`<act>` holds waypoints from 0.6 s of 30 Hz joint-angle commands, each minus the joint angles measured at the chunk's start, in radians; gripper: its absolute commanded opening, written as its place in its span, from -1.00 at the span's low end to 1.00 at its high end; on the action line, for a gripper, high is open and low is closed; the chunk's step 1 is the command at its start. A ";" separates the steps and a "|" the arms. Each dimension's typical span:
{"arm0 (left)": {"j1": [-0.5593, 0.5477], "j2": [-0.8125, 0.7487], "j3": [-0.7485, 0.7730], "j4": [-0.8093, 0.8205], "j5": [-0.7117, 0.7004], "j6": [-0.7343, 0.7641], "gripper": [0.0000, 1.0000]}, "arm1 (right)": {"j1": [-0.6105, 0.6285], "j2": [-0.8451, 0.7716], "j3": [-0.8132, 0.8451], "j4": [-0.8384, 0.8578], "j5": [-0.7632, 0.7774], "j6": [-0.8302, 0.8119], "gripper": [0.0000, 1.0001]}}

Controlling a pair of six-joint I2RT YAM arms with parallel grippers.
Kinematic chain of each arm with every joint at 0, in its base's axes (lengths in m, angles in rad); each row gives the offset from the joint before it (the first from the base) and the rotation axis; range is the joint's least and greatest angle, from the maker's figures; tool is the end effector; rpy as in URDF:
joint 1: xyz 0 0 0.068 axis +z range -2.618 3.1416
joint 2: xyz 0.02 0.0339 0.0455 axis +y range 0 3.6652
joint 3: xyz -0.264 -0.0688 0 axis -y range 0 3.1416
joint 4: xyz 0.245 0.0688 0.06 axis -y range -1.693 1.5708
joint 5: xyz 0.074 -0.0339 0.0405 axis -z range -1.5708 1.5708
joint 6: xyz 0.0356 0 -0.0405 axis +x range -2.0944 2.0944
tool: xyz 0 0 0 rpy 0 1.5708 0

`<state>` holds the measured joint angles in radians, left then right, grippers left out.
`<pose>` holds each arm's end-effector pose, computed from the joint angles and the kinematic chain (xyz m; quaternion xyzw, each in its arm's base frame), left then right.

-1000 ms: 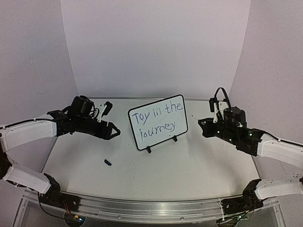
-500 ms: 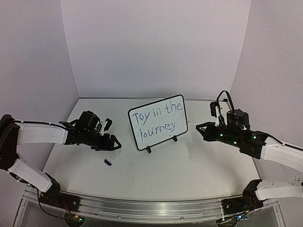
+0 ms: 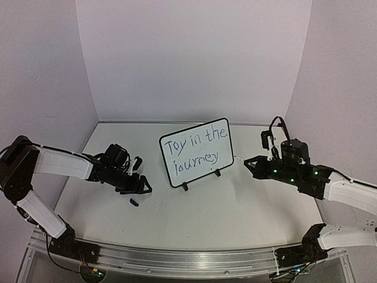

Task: Write a sentence on the whiteboard
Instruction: Pick up the pen cap from the center of the board.

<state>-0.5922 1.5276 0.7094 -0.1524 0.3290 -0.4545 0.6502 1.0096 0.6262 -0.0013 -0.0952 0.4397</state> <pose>0.2265 -0.1662 0.1506 0.1131 0.9368 -0.2812 0.1744 0.1815 0.1423 0.2599 -0.1135 0.8209 0.3231 0.4569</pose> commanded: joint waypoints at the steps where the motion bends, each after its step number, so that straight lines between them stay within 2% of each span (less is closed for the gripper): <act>1: 0.005 0.008 0.007 -0.009 -0.013 -0.012 0.43 | -0.003 -0.008 -0.020 0.003 0.000 0.013 -1.00; 18: 0.005 0.023 -0.031 -0.083 -0.008 -0.066 0.45 | -0.003 -0.034 -0.057 0.003 0.003 0.016 -1.00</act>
<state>-0.5922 1.5681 0.7090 -0.1814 0.3214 -0.4919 0.6502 0.9932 0.5793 -0.0093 -0.0952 0.4503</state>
